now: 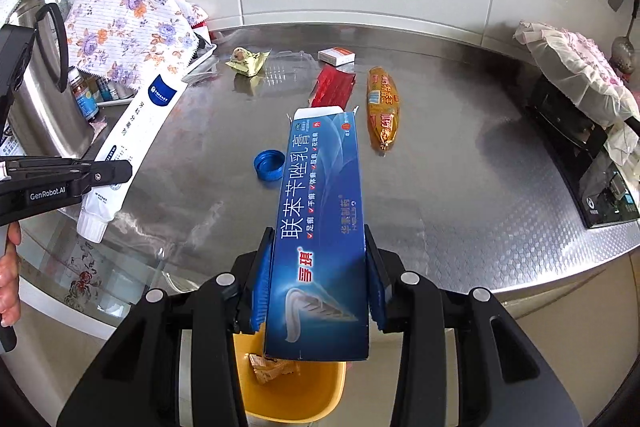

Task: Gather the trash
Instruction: 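Carry the tube and box down over the yellow bin and open both tools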

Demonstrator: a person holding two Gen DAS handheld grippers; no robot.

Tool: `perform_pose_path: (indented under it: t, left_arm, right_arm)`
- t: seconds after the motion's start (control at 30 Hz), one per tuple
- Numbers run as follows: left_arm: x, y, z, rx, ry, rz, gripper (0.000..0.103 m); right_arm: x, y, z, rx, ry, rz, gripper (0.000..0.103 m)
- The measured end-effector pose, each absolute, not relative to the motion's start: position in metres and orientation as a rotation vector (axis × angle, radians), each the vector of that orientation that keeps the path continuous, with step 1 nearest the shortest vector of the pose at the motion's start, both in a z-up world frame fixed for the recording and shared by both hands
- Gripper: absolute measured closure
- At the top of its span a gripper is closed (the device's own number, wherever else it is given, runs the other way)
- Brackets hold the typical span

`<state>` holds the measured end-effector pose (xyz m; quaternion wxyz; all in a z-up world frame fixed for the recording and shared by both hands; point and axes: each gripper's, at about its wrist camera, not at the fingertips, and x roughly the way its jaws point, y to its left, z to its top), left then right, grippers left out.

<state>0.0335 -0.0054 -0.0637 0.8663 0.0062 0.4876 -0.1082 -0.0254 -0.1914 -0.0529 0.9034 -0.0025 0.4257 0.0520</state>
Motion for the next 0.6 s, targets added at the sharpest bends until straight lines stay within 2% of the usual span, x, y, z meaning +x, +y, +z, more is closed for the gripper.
perform_pose_path:
  t: [0.6]
  left_arm:
    - [-0.076, -0.011, -0.095, 0.079, 1.086, -0.336, 0.094]
  right_arm:
    - [-0.131, -0.202, -0.066, 0.031, 0.956, 0.168, 0.062]
